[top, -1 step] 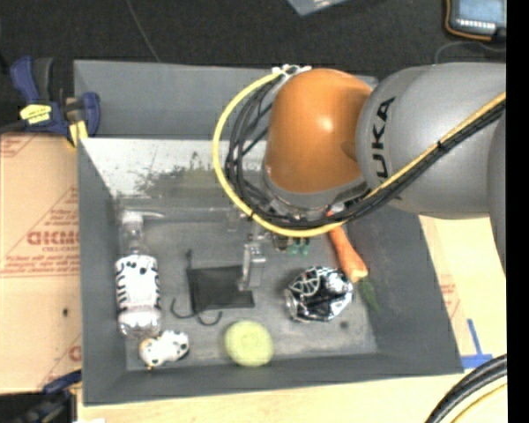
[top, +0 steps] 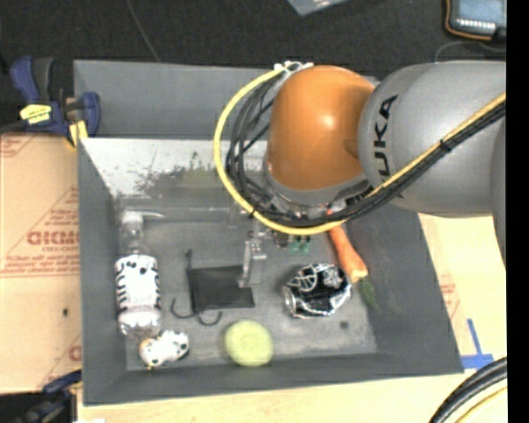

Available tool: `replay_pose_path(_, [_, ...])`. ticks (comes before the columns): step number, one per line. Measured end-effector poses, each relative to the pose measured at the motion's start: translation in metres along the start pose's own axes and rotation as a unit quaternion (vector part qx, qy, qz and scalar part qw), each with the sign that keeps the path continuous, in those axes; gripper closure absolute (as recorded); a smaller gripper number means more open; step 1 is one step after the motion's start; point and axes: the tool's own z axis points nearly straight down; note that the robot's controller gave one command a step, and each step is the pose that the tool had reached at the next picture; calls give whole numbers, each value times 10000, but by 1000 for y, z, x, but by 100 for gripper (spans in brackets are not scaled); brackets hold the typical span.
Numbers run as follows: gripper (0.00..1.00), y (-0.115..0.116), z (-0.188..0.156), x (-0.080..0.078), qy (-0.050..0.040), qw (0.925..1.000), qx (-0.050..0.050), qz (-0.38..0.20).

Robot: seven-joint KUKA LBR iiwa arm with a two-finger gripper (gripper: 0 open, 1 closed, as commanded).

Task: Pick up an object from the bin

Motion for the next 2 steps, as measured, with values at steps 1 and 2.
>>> replay_pose_path(1, [0, 0, 20, -4, -19, 9993, -4, 362])
replay_pose_path(2, [0, -4, 52, -2, -1, 9985, 4, 553])
